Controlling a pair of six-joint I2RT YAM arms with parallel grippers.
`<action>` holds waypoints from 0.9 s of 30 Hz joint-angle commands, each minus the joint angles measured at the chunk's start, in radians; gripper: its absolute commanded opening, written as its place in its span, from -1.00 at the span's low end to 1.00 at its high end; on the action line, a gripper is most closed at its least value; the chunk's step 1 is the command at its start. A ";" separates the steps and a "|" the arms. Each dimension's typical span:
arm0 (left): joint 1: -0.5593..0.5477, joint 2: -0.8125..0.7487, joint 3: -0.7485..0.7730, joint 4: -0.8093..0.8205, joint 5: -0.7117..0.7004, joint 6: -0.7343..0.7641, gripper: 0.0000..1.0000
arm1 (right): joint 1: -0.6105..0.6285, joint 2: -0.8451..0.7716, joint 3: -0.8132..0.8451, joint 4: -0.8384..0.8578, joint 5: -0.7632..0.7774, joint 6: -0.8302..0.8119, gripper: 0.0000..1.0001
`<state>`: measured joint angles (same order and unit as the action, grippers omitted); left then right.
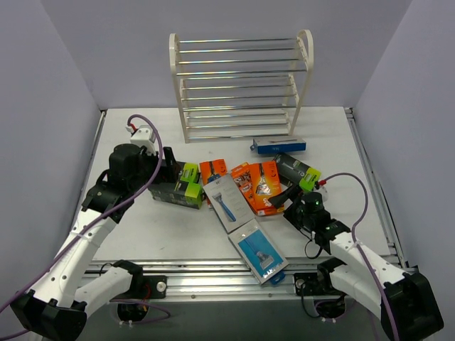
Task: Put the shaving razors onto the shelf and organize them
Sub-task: Grab a shaving razor with the right arm
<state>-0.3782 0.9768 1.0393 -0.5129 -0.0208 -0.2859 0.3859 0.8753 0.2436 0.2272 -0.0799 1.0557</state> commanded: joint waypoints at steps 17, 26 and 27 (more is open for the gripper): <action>-0.021 0.005 0.001 0.045 0.021 -0.013 0.88 | 0.039 0.154 -0.010 0.250 0.055 0.086 0.05; -0.022 0.013 0.001 0.045 0.021 -0.013 0.88 | 0.045 0.133 0.002 0.215 0.074 0.076 -0.60; -0.022 0.014 0.001 0.044 0.021 -0.013 0.88 | 0.045 0.129 0.003 0.210 0.074 0.075 -0.62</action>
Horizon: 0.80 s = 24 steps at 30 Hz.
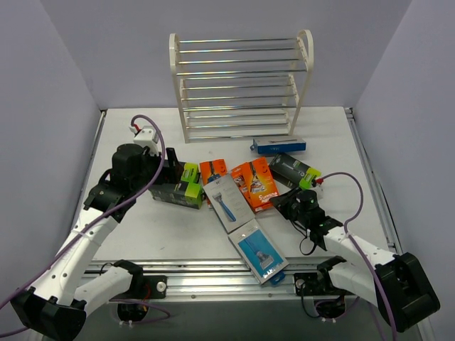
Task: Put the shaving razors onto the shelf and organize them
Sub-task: Grab a shaving razor with the right arm
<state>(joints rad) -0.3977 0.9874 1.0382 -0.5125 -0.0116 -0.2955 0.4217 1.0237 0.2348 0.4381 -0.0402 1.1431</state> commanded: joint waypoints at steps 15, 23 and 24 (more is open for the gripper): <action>-0.004 0.007 0.000 0.045 0.012 -0.004 0.88 | 0.011 -0.047 0.064 -0.025 0.017 -0.013 -1.00; -0.004 0.002 0.002 0.042 0.012 -0.004 0.88 | 0.012 -0.043 0.100 -0.013 -0.004 0.000 -1.00; -0.004 0.002 0.002 0.042 0.012 -0.004 0.88 | 0.012 -0.043 0.106 -0.010 -0.007 0.001 -1.00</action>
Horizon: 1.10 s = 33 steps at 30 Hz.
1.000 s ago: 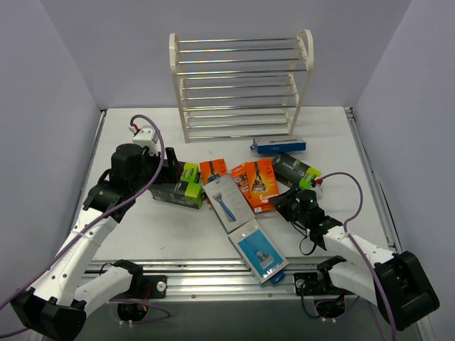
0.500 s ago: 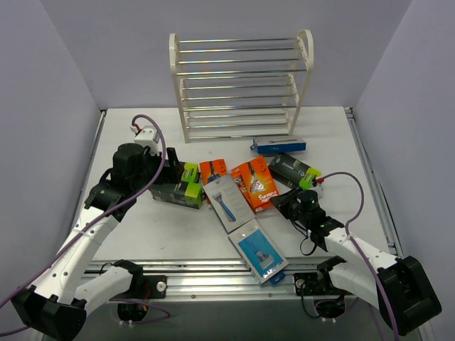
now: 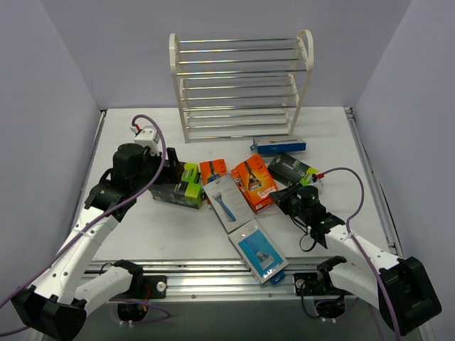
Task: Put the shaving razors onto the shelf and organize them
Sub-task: Grab a shaving razor with the right arm
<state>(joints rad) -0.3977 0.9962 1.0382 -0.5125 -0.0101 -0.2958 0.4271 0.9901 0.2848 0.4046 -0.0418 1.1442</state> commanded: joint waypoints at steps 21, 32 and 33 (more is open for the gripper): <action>-0.006 -0.028 0.003 0.037 -0.010 0.000 0.88 | 0.007 0.008 0.197 0.054 -0.082 0.032 -1.00; -0.006 -0.067 -0.001 0.045 -0.042 0.004 0.88 | 0.001 0.080 0.355 0.042 -0.086 0.025 -1.00; -0.006 -0.074 -0.006 0.048 -0.047 0.004 0.88 | 0.001 0.090 0.369 0.040 -0.087 0.025 -1.00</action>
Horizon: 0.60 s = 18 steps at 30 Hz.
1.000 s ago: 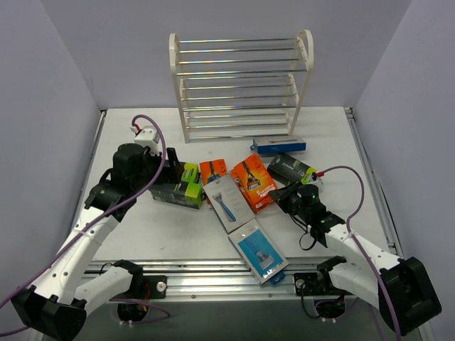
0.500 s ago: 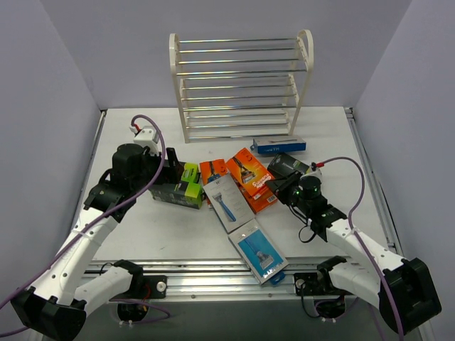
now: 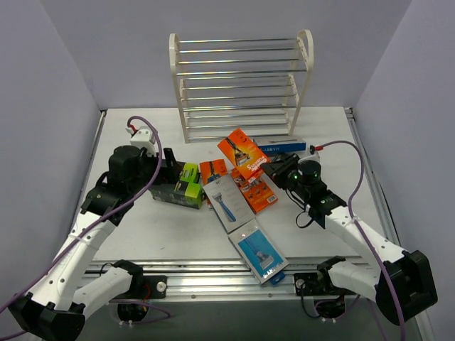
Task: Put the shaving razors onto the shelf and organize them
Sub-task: Grab a shaving razor with the right arm
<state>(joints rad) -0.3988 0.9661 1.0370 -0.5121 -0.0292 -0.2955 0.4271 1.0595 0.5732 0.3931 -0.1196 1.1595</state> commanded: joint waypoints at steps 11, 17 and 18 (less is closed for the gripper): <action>-0.003 -0.064 -0.022 0.070 -0.040 0.002 0.88 | -0.040 0.197 0.376 0.033 -0.043 -0.003 -1.00; -0.003 -0.049 -0.022 0.072 -0.037 0.002 0.88 | -0.076 0.287 0.560 0.015 -0.080 0.000 -1.00; -0.003 -0.047 -0.022 0.072 -0.037 0.002 0.88 | -0.086 0.293 0.595 0.015 -0.084 0.002 -1.00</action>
<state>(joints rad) -0.3988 0.9173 1.0119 -0.4915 -0.0631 -0.2955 0.3592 1.3396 1.0725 0.3622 -0.1684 1.1584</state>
